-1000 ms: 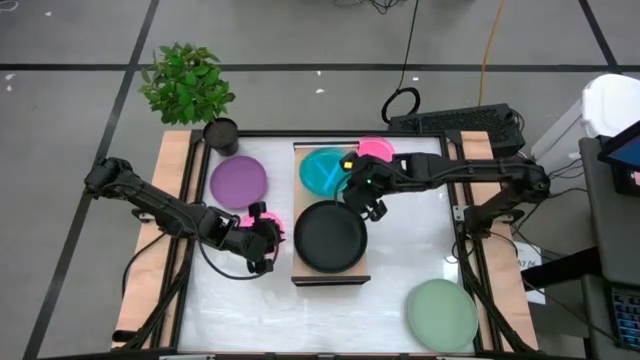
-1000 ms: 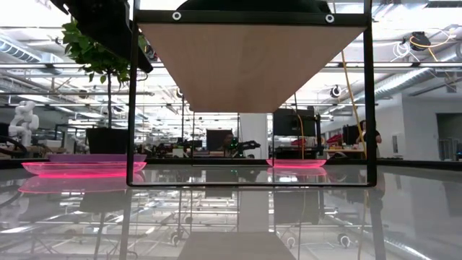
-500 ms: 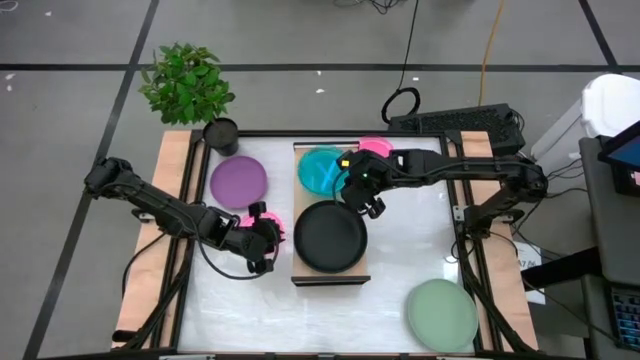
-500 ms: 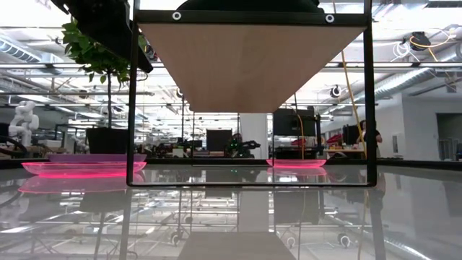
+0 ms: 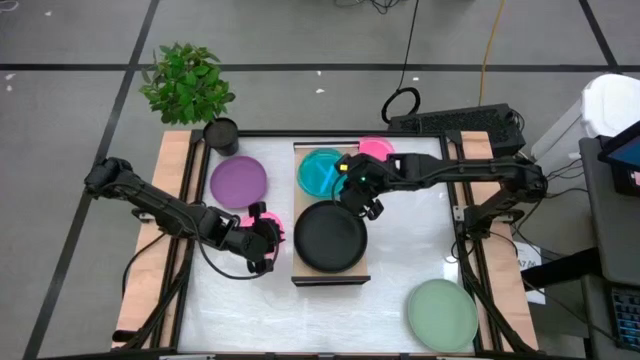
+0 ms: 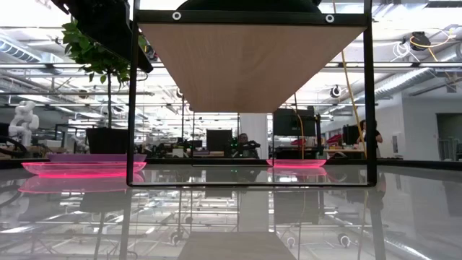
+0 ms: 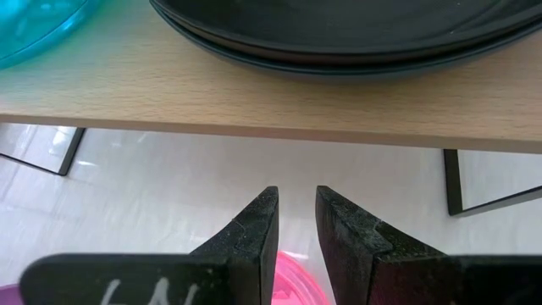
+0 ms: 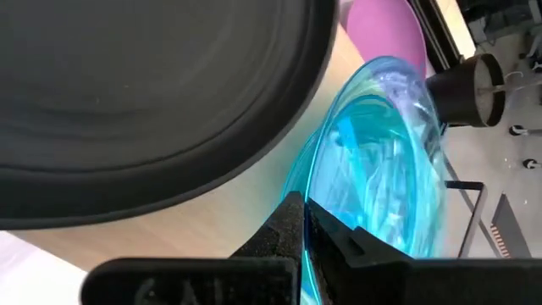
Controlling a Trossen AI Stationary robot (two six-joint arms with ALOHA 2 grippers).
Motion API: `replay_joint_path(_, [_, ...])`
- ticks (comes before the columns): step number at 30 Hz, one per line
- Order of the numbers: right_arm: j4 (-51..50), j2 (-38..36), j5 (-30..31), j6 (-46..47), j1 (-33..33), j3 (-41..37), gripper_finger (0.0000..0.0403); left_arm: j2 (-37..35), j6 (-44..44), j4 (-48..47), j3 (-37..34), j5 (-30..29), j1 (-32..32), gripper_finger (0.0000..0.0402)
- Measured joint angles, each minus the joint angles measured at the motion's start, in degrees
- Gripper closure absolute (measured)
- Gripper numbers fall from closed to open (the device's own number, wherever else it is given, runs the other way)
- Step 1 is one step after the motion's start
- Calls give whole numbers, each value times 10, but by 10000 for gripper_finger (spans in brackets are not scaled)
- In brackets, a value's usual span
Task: Place and stack plates onto a shelf
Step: Stack the blue plate on top of the blue plate
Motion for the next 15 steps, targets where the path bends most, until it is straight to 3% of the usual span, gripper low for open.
replay_joint_path(15, [9, 0, 0, 4, -26, -8, 403, 0, -3, 0, 0, 0, 0, 314])
